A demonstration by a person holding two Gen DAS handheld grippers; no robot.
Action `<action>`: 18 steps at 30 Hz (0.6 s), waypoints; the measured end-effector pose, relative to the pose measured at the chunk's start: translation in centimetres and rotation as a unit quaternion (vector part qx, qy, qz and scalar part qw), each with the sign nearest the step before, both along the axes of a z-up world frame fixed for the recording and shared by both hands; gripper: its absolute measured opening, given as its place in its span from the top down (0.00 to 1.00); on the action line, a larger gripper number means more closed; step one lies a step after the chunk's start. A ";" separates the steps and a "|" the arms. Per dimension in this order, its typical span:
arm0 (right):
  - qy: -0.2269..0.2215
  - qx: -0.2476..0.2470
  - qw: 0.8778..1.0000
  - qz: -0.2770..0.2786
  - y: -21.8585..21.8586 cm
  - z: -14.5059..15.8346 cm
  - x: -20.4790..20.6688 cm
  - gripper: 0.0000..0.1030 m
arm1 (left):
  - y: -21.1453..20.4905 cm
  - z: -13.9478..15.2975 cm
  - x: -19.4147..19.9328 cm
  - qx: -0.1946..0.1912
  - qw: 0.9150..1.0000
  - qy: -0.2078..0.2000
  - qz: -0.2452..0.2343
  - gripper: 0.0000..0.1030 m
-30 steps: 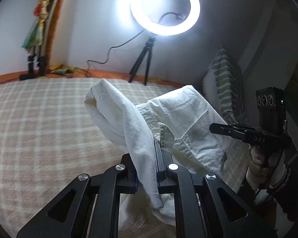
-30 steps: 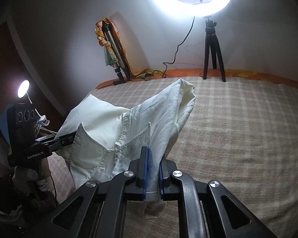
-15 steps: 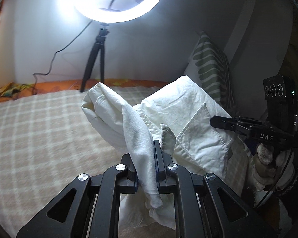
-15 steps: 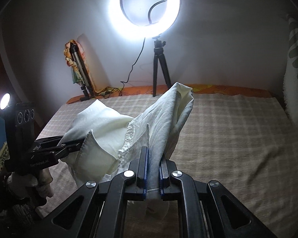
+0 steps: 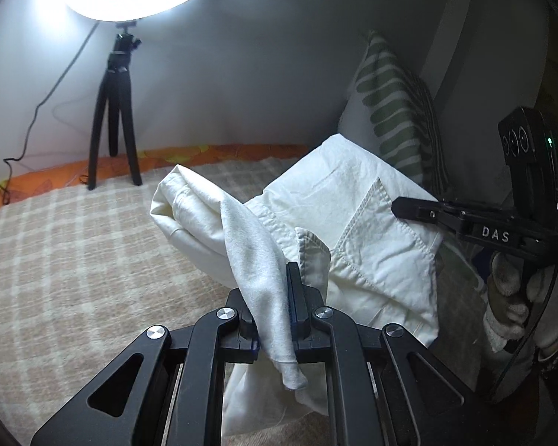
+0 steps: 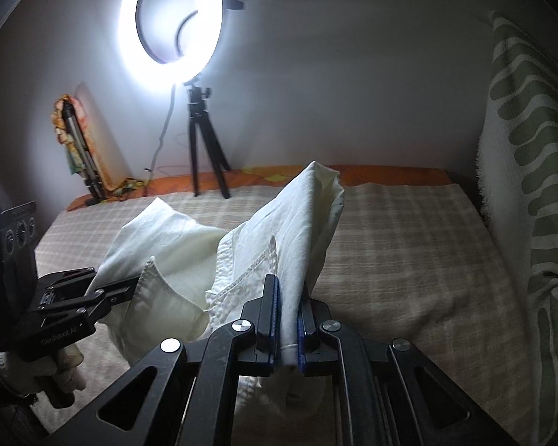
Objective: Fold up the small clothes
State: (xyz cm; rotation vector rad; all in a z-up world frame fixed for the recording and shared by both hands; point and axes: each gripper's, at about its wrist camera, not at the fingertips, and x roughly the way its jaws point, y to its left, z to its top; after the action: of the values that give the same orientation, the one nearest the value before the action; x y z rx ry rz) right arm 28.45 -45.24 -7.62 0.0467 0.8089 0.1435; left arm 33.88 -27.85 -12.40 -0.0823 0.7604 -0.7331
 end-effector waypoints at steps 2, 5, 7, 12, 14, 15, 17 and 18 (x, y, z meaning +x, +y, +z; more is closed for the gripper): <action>0.017 -0.026 0.999 -0.026 -0.8 -1.0 0.8 0.92 | -0.6 -0.7 0.4 0.024 1.000 0.012 0.005 0.90; 0.021 -0.045 0.996 -0.069 -1.9 -1.5 1.1 0.56 | -0.5 -0.3 -0.1 0.033 0.999 0.005 0.011 0.76; 0.012 -0.031 0.997 -0.075 -2.5 -1.3 0.5 0.46 | -0.2 0.1 -0.6 0.042 0.999 0.001 0.008 0.54; 0.000 -0.041 0.996 -0.074 -1.7 -0.9 -0.9 0.31 | 1.1 1.3 -1.8 0.042 0.999 -0.017 0.022 0.32; -0.007 -0.044 0.996 -0.078 -1.3 -0.6 -1.6 0.23 | 1.8 1.9 -2.5 0.037 0.999 -0.019 0.025 0.30; -0.012 -0.044 0.996 -0.080 -1.0 -0.5 -1.9 0.21 | 2.0 2.2 -2.7 0.039 0.999 -0.025 0.025 0.29; -0.022 -0.044 0.995 -0.084 -0.7 -0.1 -2.6 0.15 | 1.9 2.8 -3.1 0.045 0.998 -0.036 0.026 0.25; -0.024 -0.043 0.995 -0.085 -0.5 0.0 -2.7 0.14 | 2.0 3.0 -3.3 0.046 0.998 -0.040 0.026 0.24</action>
State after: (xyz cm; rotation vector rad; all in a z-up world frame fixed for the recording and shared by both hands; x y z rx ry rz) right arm 25.72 -45.79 -7.61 0.0303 0.7587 -0.0505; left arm 30.57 -25.85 -9.38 0.0101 0.7121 -0.6469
